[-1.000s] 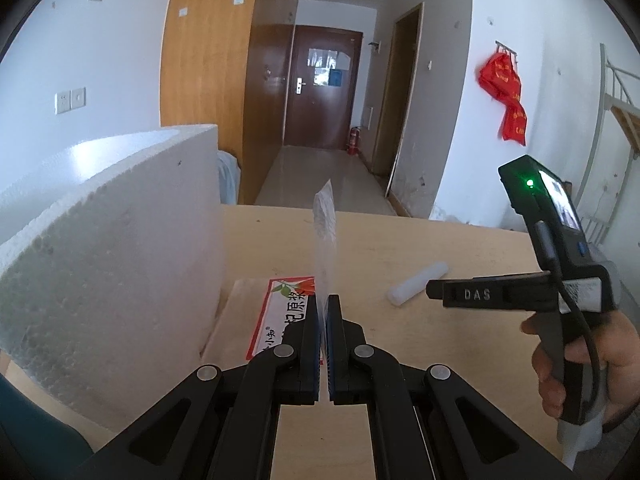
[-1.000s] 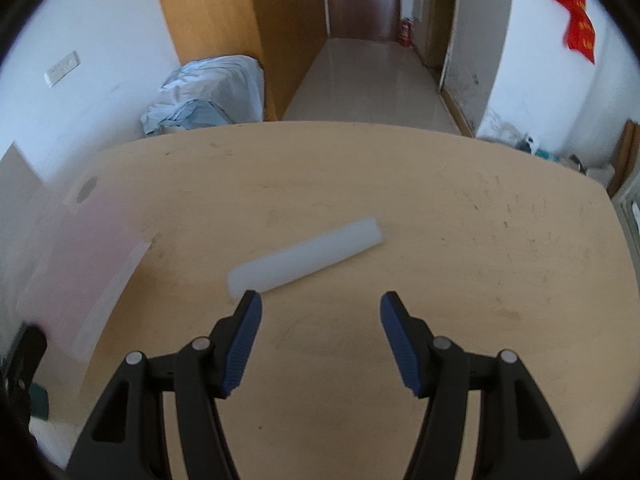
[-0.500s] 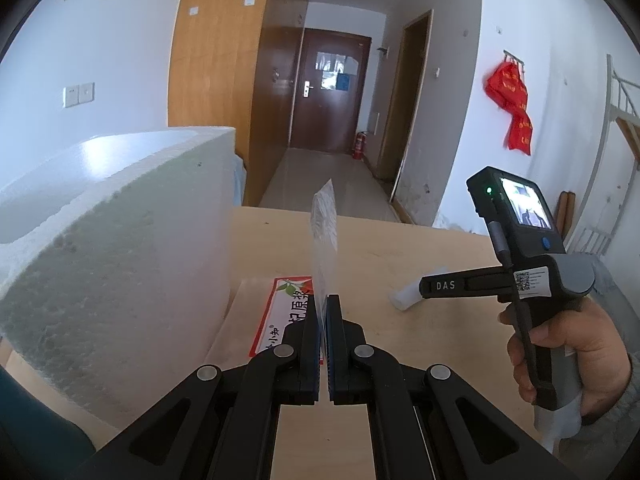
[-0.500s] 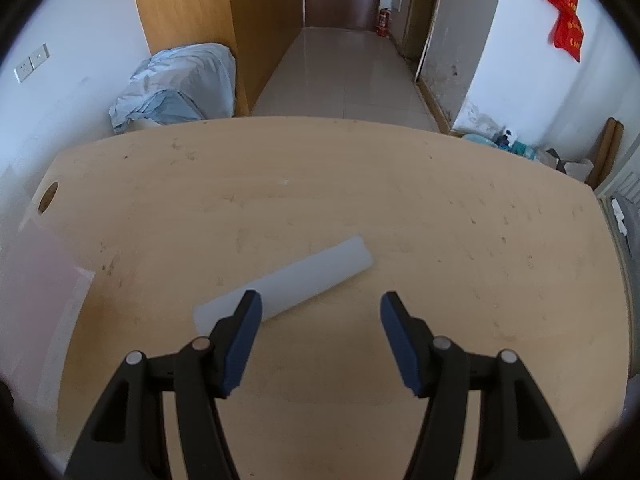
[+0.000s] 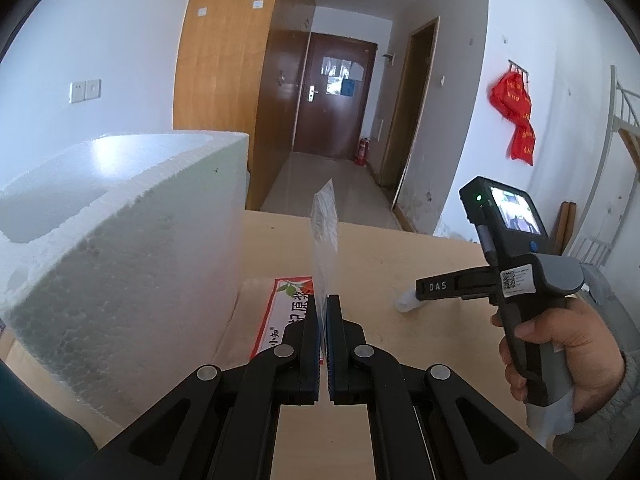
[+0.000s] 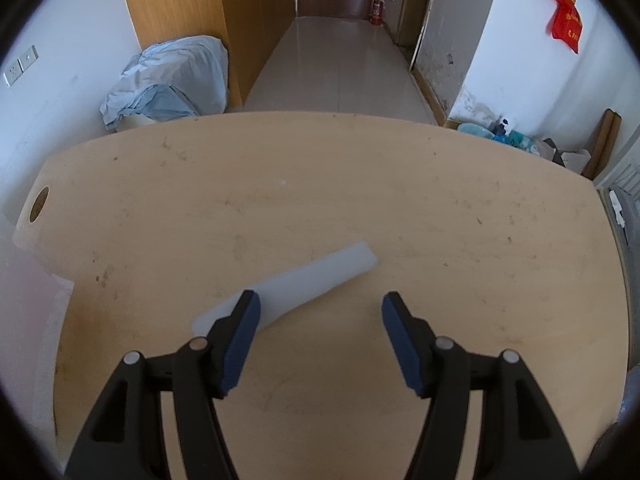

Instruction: Organize soft objects

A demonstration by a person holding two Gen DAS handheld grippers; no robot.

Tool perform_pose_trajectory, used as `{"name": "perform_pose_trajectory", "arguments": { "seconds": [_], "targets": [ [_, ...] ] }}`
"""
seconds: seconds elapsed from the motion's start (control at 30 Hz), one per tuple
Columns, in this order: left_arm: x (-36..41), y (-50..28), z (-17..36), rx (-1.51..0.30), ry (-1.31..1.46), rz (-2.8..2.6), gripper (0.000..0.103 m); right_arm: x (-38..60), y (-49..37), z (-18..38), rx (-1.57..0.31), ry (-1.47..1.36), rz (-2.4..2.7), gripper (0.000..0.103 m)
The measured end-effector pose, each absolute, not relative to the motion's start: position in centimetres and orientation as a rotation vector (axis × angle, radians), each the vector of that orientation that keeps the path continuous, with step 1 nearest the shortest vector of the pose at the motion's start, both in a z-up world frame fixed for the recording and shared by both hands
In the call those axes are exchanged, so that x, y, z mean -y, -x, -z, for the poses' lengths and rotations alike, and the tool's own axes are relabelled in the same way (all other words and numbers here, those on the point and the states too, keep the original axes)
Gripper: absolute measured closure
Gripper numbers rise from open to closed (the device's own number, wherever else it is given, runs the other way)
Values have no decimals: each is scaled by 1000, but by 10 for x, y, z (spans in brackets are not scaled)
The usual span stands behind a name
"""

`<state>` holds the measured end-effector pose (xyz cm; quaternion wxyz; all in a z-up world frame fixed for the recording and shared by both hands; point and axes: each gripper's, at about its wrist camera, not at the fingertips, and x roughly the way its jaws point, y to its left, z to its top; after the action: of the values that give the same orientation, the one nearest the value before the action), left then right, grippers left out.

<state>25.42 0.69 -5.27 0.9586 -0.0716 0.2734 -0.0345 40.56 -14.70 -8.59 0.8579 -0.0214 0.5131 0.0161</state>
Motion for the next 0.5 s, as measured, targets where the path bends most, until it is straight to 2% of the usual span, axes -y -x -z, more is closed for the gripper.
{"name": "perform_pose_trajectory", "arguments": {
  "seconds": [0.17,0.23,0.27,0.3,0.43,0.5],
  "targets": [
    [-6,-254,51,-548,149,73,101,147,-406,86,-1076,59,-47,36],
    [-7,-252,52,-548,152,80,101,146,-406,85,-1079,53,-87,50],
    [-8,-251,52,-544,155,80,101,146,-406,85,-1091,23,-126,66],
    [-8,-250,51,-537,155,79,101,146,-406,85,-1099,8,-143,75],
    [-9,-249,51,-531,152,77,101,145,-404,84,-1094,2,-165,82],
    [-10,-249,51,-532,155,78,101,148,-402,83,-1094,-14,-171,90]
  ]
}}
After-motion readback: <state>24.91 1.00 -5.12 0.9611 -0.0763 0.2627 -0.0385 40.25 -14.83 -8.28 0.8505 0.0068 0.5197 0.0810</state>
